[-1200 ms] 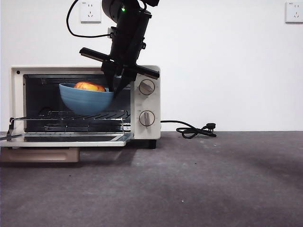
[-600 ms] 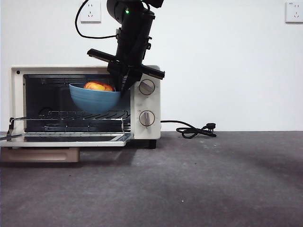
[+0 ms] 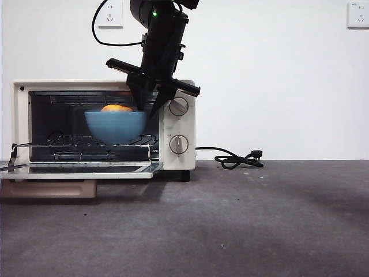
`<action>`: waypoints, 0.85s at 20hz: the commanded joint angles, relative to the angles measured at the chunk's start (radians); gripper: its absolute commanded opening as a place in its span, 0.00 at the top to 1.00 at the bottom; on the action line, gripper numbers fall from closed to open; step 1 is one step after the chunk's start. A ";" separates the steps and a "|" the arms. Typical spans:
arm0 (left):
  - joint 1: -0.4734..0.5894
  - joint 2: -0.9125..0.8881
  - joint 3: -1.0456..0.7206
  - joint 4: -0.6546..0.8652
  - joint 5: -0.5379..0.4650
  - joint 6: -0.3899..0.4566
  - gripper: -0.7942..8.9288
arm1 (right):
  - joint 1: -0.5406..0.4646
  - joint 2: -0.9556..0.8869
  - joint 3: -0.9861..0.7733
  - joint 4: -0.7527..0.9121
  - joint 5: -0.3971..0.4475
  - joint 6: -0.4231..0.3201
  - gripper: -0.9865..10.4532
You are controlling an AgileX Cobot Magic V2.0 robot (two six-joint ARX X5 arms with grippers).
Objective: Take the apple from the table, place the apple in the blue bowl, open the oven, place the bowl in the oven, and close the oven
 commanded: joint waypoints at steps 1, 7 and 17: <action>-0.003 -0.005 -0.002 0.000 -0.002 -0.002 0.92 | 0.003 0.014 0.002 0.006 0.006 0.023 0.80; -0.003 -0.005 -0.002 0.000 -0.003 0.005 0.92 | 0.003 0.012 0.003 0.004 0.031 0.020 0.80; -0.003 -0.005 -0.002 0.001 -0.102 0.026 0.92 | 0.013 -0.052 0.005 -0.037 0.040 -0.060 0.80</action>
